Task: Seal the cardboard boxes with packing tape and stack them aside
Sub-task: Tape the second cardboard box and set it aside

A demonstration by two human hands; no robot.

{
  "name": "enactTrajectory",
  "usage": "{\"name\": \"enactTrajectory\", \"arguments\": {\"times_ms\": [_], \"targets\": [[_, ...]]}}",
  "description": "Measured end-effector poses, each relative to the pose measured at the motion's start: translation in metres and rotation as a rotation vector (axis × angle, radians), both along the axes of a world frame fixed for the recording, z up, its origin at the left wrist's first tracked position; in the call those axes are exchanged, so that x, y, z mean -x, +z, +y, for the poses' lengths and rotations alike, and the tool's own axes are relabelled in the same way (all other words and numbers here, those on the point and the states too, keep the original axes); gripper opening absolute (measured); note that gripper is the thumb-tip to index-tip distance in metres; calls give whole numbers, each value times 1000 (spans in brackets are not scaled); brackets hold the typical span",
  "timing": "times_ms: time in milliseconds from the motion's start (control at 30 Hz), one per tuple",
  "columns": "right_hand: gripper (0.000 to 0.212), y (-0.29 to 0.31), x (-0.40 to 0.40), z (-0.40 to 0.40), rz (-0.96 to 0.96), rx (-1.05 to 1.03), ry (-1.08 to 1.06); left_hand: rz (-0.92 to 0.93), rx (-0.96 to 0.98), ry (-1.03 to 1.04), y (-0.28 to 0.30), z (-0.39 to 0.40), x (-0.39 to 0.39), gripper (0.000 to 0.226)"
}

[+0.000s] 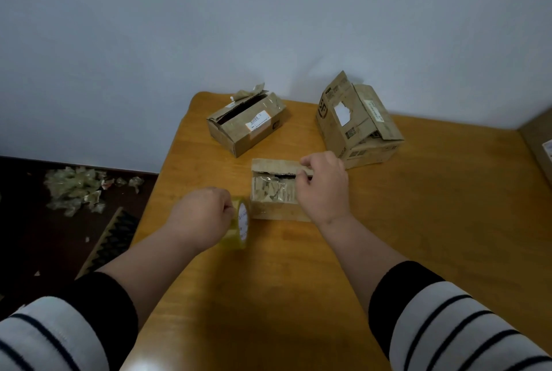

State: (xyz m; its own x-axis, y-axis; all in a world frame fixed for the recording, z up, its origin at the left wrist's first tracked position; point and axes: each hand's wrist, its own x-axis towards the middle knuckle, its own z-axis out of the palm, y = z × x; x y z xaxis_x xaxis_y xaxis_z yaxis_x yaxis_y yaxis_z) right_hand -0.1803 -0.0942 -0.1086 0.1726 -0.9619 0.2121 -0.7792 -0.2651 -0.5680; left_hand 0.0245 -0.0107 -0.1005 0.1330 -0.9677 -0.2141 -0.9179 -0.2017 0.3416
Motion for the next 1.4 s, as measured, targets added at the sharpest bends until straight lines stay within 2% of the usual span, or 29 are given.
{"name": "enactTrajectory", "arguments": {"times_ms": [67, 233, 333, 400, 467, 500, 600, 767, 900, 1033, 1267, 1400], "targets": [[7, 4, -5, 10, -50, -64, 50, -2, -17, -26, 3, 4, 1, 16], [22, 8, -14, 35, -10, -242, 226, 120, -122, -41, 16, 6, 1, 15], [4, 1, -16, 49, 25, -605, 376, 338, -192, 88, 20, 11, 1, 13], [33, -5, -15, 58, 40, -779, 430, 448, -207, 169, 21, 16, 2, 12], [52, -11, -13, 65, 81, -803, 427, 531, -222, 232, 21, 20, 5, 13], [53, -13, -11, 69, 85, -811, 420, 570, -227, 264, 20, 21, 6, 13], [33, -18, -5, 75, 6, -926, 368, 662, -237, 353, 17, 25, 12, 11], [33, -20, 6, 89, -97, -1017, 321, 868, -304, 447, 10, 30, 18, 17], [18, -24, 18, 92, -165, -1091, 281, 1008, -342, 528, 5, 34, 21, 6], [28, -26, 38, 90, -226, -1254, 259, 1149, -326, 643, -3, 34, 20, 13], [40, -29, 60, 88, -8, -1250, 322, 1213, -370, 642, -17, 37, 23, 16], [35, -29, 61, 80, 121, -1322, 275, 1256, -293, 737, -23, 32, 35, 10]]}}
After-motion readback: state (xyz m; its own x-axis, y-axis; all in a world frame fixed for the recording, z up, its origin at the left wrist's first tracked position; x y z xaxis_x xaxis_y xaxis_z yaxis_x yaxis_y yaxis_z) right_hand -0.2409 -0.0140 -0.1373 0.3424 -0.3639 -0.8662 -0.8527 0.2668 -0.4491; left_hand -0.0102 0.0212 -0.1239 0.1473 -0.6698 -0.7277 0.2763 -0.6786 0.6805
